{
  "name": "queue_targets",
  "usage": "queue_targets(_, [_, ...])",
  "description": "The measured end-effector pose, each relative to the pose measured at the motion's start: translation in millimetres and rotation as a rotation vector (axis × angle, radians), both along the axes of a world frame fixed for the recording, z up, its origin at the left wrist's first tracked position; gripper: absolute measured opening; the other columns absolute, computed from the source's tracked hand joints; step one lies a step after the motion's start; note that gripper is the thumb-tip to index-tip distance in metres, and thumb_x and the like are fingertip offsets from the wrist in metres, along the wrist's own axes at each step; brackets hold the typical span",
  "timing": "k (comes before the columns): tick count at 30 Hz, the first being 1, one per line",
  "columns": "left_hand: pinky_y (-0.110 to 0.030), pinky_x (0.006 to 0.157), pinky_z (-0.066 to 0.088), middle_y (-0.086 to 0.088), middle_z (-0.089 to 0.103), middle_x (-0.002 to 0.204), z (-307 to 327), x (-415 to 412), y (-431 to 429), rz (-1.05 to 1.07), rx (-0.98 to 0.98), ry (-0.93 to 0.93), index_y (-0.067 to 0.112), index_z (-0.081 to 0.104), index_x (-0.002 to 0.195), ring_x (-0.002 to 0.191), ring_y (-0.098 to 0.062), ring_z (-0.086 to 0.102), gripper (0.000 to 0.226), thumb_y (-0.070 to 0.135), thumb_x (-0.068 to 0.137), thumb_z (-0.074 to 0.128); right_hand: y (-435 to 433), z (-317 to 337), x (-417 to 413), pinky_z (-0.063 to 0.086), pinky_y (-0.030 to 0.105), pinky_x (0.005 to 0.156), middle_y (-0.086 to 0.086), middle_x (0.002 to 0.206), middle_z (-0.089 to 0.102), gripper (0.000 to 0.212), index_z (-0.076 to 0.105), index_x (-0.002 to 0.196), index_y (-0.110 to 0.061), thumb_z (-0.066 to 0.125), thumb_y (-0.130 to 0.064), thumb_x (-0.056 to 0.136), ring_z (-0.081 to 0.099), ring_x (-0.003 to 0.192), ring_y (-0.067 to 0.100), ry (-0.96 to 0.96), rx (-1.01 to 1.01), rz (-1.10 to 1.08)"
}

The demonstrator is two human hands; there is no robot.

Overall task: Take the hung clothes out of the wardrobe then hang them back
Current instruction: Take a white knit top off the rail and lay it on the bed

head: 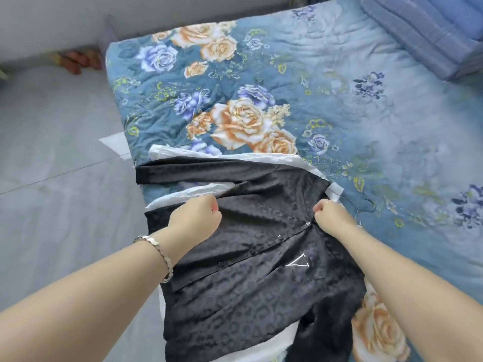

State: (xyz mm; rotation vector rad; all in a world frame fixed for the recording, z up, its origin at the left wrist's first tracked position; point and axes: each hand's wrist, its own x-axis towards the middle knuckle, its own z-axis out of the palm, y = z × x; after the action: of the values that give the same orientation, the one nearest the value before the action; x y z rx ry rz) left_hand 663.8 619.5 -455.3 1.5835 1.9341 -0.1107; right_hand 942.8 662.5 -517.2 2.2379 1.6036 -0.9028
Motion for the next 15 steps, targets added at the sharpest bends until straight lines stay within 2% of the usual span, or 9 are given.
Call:
queue_targets(3, [-0.030,0.074,0.044,-0.002,0.062,0.102,27.9,-32.5,-3.7,0.042,0.005,0.028,0.017,0.056,0.103,0.091,-0.025,0.057,0.020,0.022,0.092,0.040,14.3,45.2,-77.4,0.044,0.031,0.085,0.006,0.118,0.060,0.028,0.058,0.110,-0.017,0.038,-0.015,0.090,0.056,0.108,0.026,0.058,-0.104,0.278])
queue_targets(7, [-0.028,0.072,0.039,-0.004,0.060,0.110,77.6,-96.2,-27.3,0.123,0.026,0.076,0.018,0.055,0.104,0.088,-0.024,0.052,0.021,0.024,0.094,0.038,8.5,112.7,-196.1,0.047,0.034,0.086,0.006,0.116,0.060,0.030,0.058,0.114,-0.013,0.038,-0.018,0.092,0.056,0.102,0.026,0.086,-0.067,0.629])
queue_targets(10, [-0.030,0.076,0.039,-0.006,0.060,0.114,119.2,-153.9,-57.0,0.214,0.069,0.103,0.017,0.056,0.104,0.100,-0.028,0.056,0.020,0.022,0.092,0.040,-13.5,168.5,-284.4,0.044,0.029,0.081,0.011,0.098,0.060,0.027,0.060,0.111,-0.014,0.041,-0.021,0.094,0.055,0.086,0.025,0.055,-0.012,0.895])
queue_targets(12, [-0.030,0.079,0.040,-0.006,0.060,0.117,148.4,-200.6,-86.1,0.291,0.119,0.133,0.018,0.057,0.104,0.107,-0.028,0.056,0.021,0.021,0.091,0.041,-41.2,207.5,-346.6,0.042,0.026,0.071,0.012,0.085,0.052,0.023,0.060,0.106,-0.013,0.040,-0.017,0.094,0.051,0.075,0.025,-0.006,0.045,1.078])
queue_targets(13, [-0.030,0.080,0.040,-0.006,0.061,0.117,163.5,-224.9,-102.5,0.332,0.151,0.156,0.019,0.057,0.104,0.108,-0.028,0.056,0.021,0.021,0.090,0.042,-56.5,224.4,-377.1,0.043,0.027,0.073,0.014,0.091,0.055,0.026,0.059,0.111,-0.011,0.040,-0.017,0.094,0.054,0.080,0.028,-0.006,0.092,1.139])
queue_targets(15, [-0.030,0.080,0.041,-0.006,0.062,0.115,194.6,-275.9,-137.3,0.412,0.222,0.199,0.018,0.058,0.104,0.106,-0.028,0.057,0.021,0.022,0.090,0.042,-90.0,258.2,-439.5,0.046,0.031,0.087,0.013,0.118,0.059,0.033,0.057,0.121,-0.012,0.040,-0.018,0.093,0.057,0.107,0.030,0.043,0.171,1.205])
